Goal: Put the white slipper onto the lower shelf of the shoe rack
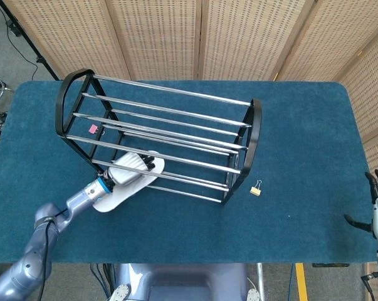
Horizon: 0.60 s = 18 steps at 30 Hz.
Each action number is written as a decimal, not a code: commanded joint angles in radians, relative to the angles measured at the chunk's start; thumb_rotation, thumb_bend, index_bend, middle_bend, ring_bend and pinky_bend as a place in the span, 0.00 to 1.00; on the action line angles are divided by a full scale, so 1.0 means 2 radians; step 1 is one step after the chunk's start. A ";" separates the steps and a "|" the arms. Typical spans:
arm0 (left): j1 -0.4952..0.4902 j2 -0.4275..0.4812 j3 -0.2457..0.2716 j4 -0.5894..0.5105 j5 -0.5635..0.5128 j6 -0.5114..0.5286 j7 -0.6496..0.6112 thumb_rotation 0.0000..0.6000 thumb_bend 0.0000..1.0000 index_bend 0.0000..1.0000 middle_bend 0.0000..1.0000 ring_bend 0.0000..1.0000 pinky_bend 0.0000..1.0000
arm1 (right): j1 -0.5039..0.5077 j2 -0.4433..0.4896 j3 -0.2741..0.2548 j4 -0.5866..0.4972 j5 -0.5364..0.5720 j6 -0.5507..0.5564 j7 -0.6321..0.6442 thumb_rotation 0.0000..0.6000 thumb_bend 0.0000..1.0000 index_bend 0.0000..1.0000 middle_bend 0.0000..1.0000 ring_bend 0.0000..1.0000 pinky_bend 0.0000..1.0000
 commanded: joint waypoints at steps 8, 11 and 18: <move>-0.006 -0.008 -0.007 0.007 -0.010 -0.014 -0.002 1.00 0.65 0.72 0.51 0.44 0.56 | 0.001 -0.001 -0.001 0.002 0.004 -0.007 -0.001 1.00 0.00 0.00 0.00 0.00 0.00; -0.008 -0.010 -0.010 0.007 -0.013 -0.019 -0.004 1.00 0.65 0.72 0.51 0.44 0.56 | 0.002 -0.001 -0.001 0.003 0.005 -0.008 -0.001 1.00 0.00 0.00 0.00 0.00 0.00; -0.018 -0.014 -0.020 0.008 -0.025 -0.037 -0.012 1.00 0.65 0.72 0.51 0.44 0.56 | 0.003 -0.002 0.000 0.004 0.008 -0.012 0.000 1.00 0.00 0.00 0.00 0.00 0.00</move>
